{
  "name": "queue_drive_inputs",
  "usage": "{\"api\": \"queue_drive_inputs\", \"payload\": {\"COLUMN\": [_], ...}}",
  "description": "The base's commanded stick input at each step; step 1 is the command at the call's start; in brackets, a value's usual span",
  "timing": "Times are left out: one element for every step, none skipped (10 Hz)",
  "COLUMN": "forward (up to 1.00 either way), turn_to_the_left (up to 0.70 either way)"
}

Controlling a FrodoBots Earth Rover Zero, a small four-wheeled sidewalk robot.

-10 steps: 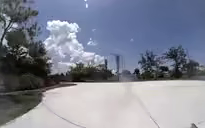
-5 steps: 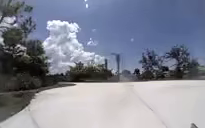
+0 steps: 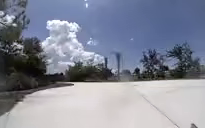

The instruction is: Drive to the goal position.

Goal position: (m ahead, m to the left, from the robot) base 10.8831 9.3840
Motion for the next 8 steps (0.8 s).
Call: {"api": "queue_drive_inputs", "payload": {"forward": [0.85, 0.85, 0.85, 0.85, 0.85, 0.85, 0.85, 0.85], "turn_to_the_left": [0.00, 0.00, 0.00, 0.00, 0.00, 0.00, 0.00, 0.00]}}
